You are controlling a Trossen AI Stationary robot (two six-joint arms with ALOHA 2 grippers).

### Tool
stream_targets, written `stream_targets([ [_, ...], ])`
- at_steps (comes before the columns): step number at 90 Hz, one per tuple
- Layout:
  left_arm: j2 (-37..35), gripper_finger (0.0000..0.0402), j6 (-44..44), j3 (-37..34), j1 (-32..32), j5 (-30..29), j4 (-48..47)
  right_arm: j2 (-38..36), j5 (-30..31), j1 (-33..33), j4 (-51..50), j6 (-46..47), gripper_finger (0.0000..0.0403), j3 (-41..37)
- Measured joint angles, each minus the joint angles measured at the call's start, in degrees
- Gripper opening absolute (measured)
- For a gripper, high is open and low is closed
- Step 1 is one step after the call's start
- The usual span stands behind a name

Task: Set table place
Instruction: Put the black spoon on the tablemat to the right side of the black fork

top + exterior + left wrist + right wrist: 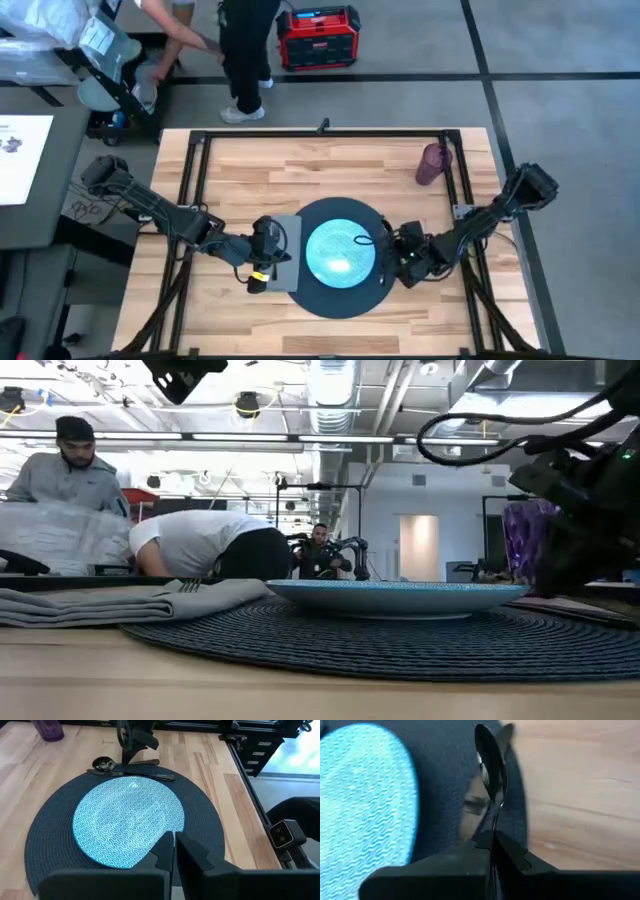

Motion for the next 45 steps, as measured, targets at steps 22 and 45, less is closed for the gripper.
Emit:
stream_targets([
  [22,0.0,0.0,-0.1,0.0,0.0,0.0,0.0,0.0,0.2,0.2,3.1,-2.0,0.0,1.2],
  [45,0.0,0.0,-1.5,0.0,0.0,0.0,0.0,0.0,0.2,0.2,1.7,-0.5,0.0,1.2],
])
